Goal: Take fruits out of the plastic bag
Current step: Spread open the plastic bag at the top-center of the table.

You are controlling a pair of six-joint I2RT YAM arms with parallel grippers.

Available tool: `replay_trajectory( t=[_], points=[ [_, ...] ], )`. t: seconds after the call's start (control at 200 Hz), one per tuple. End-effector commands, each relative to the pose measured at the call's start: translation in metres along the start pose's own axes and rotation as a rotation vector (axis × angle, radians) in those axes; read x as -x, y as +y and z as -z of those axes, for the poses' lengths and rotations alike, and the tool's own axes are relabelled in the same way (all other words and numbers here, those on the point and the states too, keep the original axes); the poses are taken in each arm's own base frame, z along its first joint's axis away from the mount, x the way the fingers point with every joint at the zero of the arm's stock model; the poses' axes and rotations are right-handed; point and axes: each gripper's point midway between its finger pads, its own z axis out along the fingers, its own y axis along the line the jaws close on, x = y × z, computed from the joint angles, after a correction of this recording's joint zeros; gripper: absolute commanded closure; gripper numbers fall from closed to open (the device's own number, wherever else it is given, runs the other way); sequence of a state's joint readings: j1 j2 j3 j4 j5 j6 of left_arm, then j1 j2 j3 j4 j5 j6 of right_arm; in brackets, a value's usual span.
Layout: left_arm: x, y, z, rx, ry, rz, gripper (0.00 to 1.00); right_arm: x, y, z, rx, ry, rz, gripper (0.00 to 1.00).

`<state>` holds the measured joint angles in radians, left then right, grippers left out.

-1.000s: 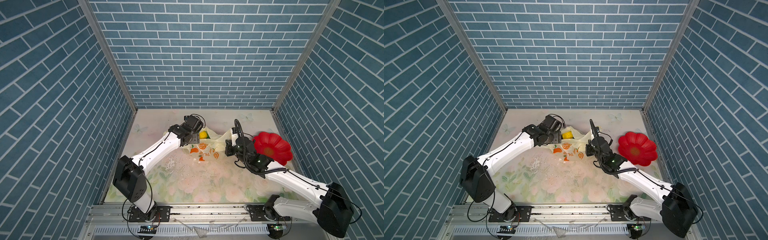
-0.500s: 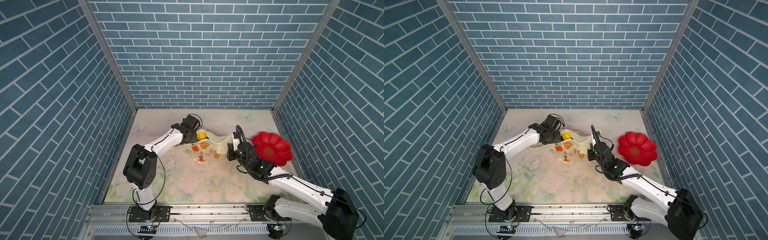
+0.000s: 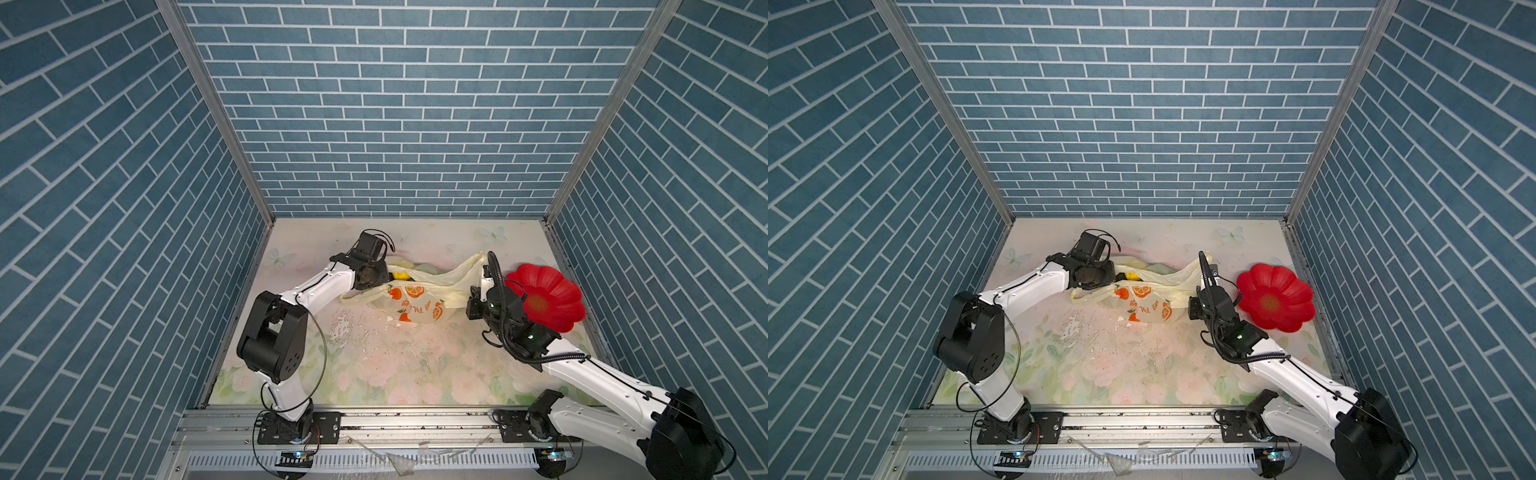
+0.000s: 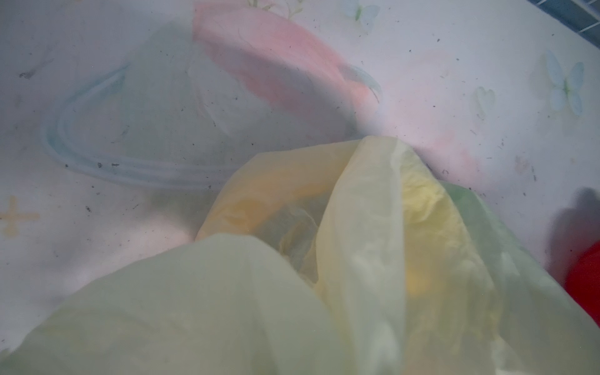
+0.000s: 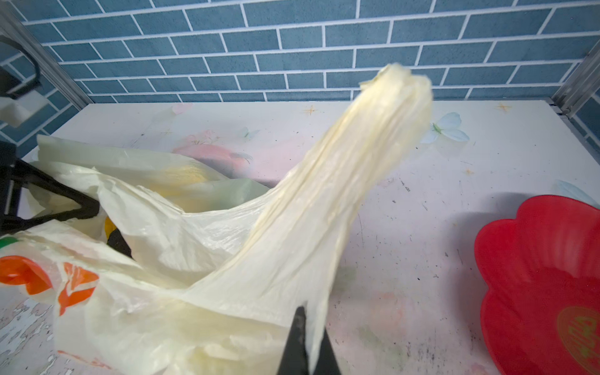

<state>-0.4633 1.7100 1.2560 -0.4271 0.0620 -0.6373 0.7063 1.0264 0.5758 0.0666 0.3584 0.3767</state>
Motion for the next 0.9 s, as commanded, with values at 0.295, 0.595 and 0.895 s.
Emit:
replay_trajectory(
  t=[0.295, 0.595, 0.895],
  points=[
    [0.022, -0.034, 0.065, 0.037, -0.235, -0.138, 1.00, 0.075, -0.018, 0.068, -0.101, 0.013, -0.024, 0.28],
    [0.021, -0.044, 0.077, 0.052, -0.281, -0.187, 1.00, 0.114, 0.013, 0.071, -0.145, 0.167, 0.097, 0.22],
    [0.016, -0.050, 0.079, 0.023, -0.273, -0.185, 1.00, 0.069, 0.050, 0.002, -0.149, 0.441, 0.114, 0.21]
  ],
)
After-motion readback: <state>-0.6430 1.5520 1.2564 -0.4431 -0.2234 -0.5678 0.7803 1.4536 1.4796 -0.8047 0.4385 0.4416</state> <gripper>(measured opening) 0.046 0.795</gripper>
